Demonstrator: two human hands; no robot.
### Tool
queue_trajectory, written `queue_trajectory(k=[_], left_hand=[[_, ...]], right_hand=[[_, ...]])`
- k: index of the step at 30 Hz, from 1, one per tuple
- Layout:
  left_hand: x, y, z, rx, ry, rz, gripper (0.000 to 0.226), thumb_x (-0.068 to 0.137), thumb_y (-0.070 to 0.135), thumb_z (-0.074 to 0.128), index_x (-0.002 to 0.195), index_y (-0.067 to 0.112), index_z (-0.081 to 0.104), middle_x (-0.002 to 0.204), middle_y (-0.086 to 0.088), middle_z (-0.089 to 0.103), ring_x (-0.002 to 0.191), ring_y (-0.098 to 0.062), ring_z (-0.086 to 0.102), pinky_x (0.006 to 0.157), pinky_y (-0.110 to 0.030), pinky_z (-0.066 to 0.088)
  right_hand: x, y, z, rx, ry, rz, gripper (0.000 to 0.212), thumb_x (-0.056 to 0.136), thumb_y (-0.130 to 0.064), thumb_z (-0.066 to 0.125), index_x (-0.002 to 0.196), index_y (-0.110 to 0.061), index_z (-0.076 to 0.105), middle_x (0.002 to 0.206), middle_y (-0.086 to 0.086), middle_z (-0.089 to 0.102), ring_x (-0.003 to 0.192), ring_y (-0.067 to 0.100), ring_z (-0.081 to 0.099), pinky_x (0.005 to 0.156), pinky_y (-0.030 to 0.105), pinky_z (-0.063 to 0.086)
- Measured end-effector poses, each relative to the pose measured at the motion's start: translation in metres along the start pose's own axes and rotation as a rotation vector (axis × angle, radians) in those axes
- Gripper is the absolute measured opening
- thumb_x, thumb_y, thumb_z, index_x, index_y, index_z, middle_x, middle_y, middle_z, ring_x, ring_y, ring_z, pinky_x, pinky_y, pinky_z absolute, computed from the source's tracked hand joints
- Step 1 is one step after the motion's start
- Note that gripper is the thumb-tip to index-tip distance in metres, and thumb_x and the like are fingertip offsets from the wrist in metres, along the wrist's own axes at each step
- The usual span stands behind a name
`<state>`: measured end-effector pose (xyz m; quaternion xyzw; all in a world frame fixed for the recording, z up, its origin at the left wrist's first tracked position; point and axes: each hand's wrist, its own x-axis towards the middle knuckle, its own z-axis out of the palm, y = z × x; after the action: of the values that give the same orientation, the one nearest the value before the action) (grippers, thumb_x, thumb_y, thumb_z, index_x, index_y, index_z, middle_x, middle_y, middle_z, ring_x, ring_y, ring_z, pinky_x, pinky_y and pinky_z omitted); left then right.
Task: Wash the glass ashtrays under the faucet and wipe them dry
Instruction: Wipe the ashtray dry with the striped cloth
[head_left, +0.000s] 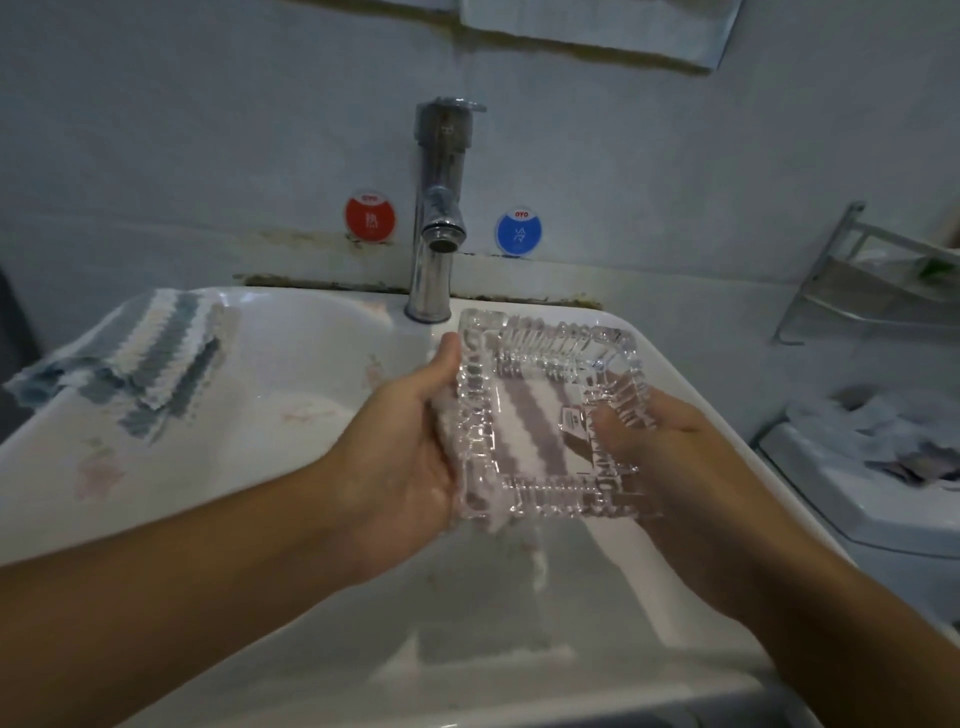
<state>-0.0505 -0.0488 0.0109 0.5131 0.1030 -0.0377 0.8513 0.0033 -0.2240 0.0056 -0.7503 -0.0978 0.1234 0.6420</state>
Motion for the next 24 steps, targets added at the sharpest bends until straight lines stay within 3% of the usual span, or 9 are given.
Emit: queue_trajectory(k=[4, 6, 8, 10, 12, 15, 18, 20, 24], left_hand=[[-0.004, -0.002, 0.000, 0.033, -0.129, -0.056, 0.076, 0.092, 0.075, 0.030, 0.124, 0.019, 0.070, 0.119, -0.013, 0.072, 0.110, -0.032, 0.069, 0.100, -0.045, 0.050], [-0.006, -0.002, 0.001, 0.067, -0.167, -0.095, 0.086, 0.088, 0.082, 0.024, 0.121, 0.019, 0.073, 0.118, -0.013, 0.072, 0.111, -0.031, 0.069, 0.105, -0.047, 0.047], [-0.005, -0.006, -0.001, 0.091, -0.192, -0.128, 0.092, 0.083, 0.086, 0.022, 0.116, 0.019, 0.075, 0.116, -0.013, 0.073, 0.107, -0.028, 0.070, 0.101, -0.046, 0.049], [-0.003, -0.008, -0.002, 0.129, -0.081, -0.132, 0.092, 0.074, 0.091, 0.033, 0.115, 0.018, 0.071, 0.118, -0.018, 0.071, 0.106, -0.023, 0.069, 0.099, -0.047, 0.050], [-0.001, -0.009, -0.004, 0.170, 0.014, -0.087, 0.082, 0.074, 0.083, 0.046, 0.113, 0.014, 0.068, 0.115, -0.018, 0.072, 0.103, -0.023, 0.071, 0.096, -0.046, 0.054], [0.004, -0.004, -0.004, 0.050, 0.103, 0.006, 0.060, 0.083, 0.055, 0.058, 0.116, 0.006, 0.070, 0.104, -0.015, 0.076, 0.092, -0.029, 0.075, 0.071, -0.040, 0.063], [-0.003, 0.000, 0.004, -0.036, 0.038, 0.005, 0.046, 0.097, 0.047, 0.047, 0.101, 0.011, 0.074, 0.092, -0.012, 0.078, 0.079, -0.026, 0.076, 0.069, -0.043, 0.060], [-0.005, -0.003, 0.003, 0.040, -0.022, -0.042, 0.065, 0.099, 0.058, 0.033, 0.082, 0.019, 0.082, 0.084, -0.007, 0.078, 0.072, -0.021, 0.076, 0.071, -0.040, 0.057], [-0.007, -0.006, 0.004, 0.099, -0.083, -0.154, 0.085, 0.086, 0.082, 0.023, 0.094, 0.022, 0.082, 0.099, -0.009, 0.078, 0.090, -0.026, 0.075, 0.086, -0.041, 0.057]], right_hand=[[-0.001, -0.006, 0.007, -0.008, -0.043, -0.008, 0.030, 0.105, -0.009, 0.045, 0.101, -0.017, 0.074, 0.095, 0.003, 0.078, 0.093, 0.025, 0.071, 0.086, 0.041, 0.052], [0.000, -0.008, 0.006, -0.002, -0.052, -0.004, 0.028, 0.105, -0.010, 0.046, 0.103, -0.014, 0.073, 0.097, 0.005, 0.078, 0.097, 0.028, 0.072, 0.094, 0.046, 0.052], [0.001, -0.008, 0.003, 0.025, -0.041, 0.024, 0.027, 0.105, -0.008, 0.046, 0.104, -0.012, 0.073, 0.099, 0.008, 0.078, 0.100, 0.032, 0.072, 0.100, 0.052, 0.050], [0.002, -0.007, 0.000, 0.018, -0.011, 0.041, 0.027, 0.105, -0.008, 0.047, 0.103, -0.013, 0.073, 0.099, 0.009, 0.077, 0.103, 0.034, 0.071, 0.100, 0.050, 0.050], [0.002, -0.006, -0.002, 0.012, 0.025, 0.047, 0.027, 0.104, -0.007, 0.048, 0.098, -0.012, 0.073, 0.097, 0.009, 0.077, 0.102, 0.034, 0.070, 0.095, 0.047, 0.051], [0.002, -0.003, -0.002, 0.022, 0.067, 0.048, 0.025, 0.102, -0.007, 0.050, 0.101, -0.017, 0.073, 0.104, 0.008, 0.076, 0.108, 0.033, 0.068, 0.101, 0.055, 0.049], [0.000, -0.003, 0.004, 0.031, 0.048, 0.019, 0.027, 0.104, -0.011, 0.049, 0.114, -0.024, 0.071, 0.108, -0.002, 0.076, 0.109, 0.026, 0.067, 0.105, 0.054, 0.045], [0.000, -0.006, 0.007, 0.008, 0.005, 0.007, 0.027, 0.104, -0.009, 0.047, 0.107, -0.019, 0.072, 0.097, 0.000, 0.077, 0.099, 0.026, 0.069, 0.097, 0.049, 0.049], [0.002, -0.009, 0.007, 0.050, -0.016, 0.035, 0.027, 0.105, -0.011, 0.046, 0.107, -0.018, 0.072, 0.099, 0.002, 0.078, 0.101, 0.027, 0.072, 0.099, 0.048, 0.050]])
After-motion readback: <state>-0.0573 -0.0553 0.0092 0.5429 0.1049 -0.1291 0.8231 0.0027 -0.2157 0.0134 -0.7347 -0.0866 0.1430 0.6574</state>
